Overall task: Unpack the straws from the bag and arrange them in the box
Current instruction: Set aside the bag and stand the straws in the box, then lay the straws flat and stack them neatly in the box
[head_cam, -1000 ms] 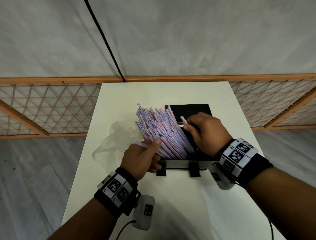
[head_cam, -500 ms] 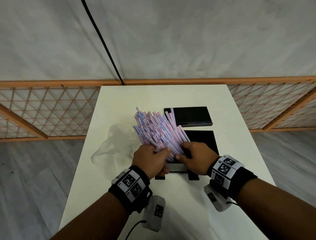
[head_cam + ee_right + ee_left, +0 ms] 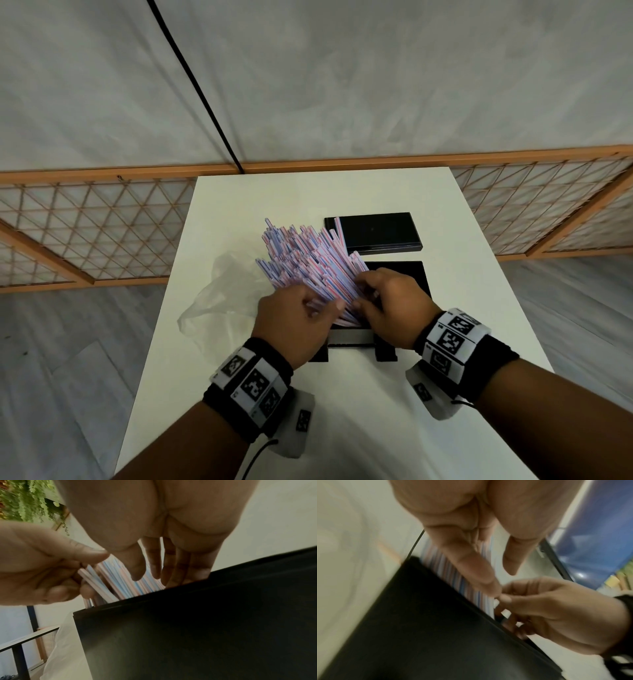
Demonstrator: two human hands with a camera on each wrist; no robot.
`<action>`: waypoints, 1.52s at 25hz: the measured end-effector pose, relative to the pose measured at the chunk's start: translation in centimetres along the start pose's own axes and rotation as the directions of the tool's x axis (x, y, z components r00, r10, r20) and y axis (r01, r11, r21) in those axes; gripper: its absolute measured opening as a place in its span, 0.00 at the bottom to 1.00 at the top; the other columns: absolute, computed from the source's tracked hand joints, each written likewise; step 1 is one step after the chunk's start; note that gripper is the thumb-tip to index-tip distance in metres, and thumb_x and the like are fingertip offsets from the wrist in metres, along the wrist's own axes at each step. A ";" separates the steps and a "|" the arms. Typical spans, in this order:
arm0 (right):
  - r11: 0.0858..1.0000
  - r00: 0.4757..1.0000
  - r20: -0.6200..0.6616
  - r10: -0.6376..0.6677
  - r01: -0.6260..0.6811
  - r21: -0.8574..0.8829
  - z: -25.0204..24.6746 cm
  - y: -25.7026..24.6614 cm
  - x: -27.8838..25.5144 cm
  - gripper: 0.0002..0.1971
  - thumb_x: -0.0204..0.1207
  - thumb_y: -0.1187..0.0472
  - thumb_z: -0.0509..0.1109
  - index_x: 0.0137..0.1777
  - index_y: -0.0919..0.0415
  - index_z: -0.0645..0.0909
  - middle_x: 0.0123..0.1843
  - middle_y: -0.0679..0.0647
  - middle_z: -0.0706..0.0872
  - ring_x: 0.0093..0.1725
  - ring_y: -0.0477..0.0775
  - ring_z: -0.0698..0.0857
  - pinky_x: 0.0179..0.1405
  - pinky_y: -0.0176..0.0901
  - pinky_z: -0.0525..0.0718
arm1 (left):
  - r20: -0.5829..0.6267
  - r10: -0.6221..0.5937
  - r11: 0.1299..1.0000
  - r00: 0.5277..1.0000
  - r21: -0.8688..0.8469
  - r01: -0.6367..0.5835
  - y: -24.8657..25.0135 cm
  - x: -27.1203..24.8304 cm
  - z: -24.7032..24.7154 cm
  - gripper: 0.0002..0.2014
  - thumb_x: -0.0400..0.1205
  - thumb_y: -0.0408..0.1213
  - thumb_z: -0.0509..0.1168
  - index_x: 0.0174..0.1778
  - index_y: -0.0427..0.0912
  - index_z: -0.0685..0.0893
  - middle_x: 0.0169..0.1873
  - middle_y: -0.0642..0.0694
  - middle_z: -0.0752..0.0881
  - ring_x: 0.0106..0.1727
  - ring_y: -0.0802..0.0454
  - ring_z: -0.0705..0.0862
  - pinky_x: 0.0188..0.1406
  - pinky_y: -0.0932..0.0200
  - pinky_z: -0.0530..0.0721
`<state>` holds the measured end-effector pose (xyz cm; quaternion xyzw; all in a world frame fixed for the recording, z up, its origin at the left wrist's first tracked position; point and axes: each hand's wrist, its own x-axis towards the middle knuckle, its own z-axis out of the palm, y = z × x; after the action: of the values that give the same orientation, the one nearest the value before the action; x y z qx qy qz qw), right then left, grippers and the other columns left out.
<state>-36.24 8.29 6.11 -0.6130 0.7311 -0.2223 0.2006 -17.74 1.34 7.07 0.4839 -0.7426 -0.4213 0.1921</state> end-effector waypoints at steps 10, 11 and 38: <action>0.998 0.980 0.192 0.052 -0.054 0.008 0.1 1.2 -2.7 0.09 0.78 0.50 0.71 0.48 0.53 0.88 0.40 0.48 0.89 0.39 0.45 0.85 0.42 0.37 0.81 | -0.072 -0.350 0.911 0.934 -0.260 0.321 -1.2 -0.4 -2.4 0.30 0.75 0.66 0.68 0.46 0.37 0.80 0.29 0.41 0.85 0.25 0.42 0.86 0.21 0.54 0.82; 0.999 0.977 0.209 0.040 -0.045 0.018 0.3 0.8 -2.6 0.09 0.79 0.50 0.71 0.53 0.52 0.88 0.44 0.47 0.90 0.42 0.45 0.86 0.46 0.37 0.82 | -0.035 -0.336 0.915 0.941 -0.251 0.317 -1.1 -0.5 -2.1 0.31 0.77 0.65 0.66 0.43 0.34 0.82 0.28 0.40 0.86 0.24 0.41 0.87 0.21 0.54 0.84; 0.996 0.898 0.439 0.019 0.020 -0.085 3.1 -0.5 0.3 0.13 0.86 0.44 0.54 0.44 0.47 0.71 0.42 0.48 0.79 0.44 0.55 0.80 0.50 0.50 0.81 | 0.024 -0.130 0.991 0.991 -0.025 0.131 -1.8 0.0 -1.2 0.18 0.82 0.57 0.65 0.37 0.48 0.88 0.28 0.52 0.91 0.30 0.53 0.91 0.42 0.45 0.91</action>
<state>-34.11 7.70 3.81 -0.6557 0.6759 -0.0460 0.3332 -15.92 0.54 6.34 0.5242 -0.7059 -0.4479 0.1622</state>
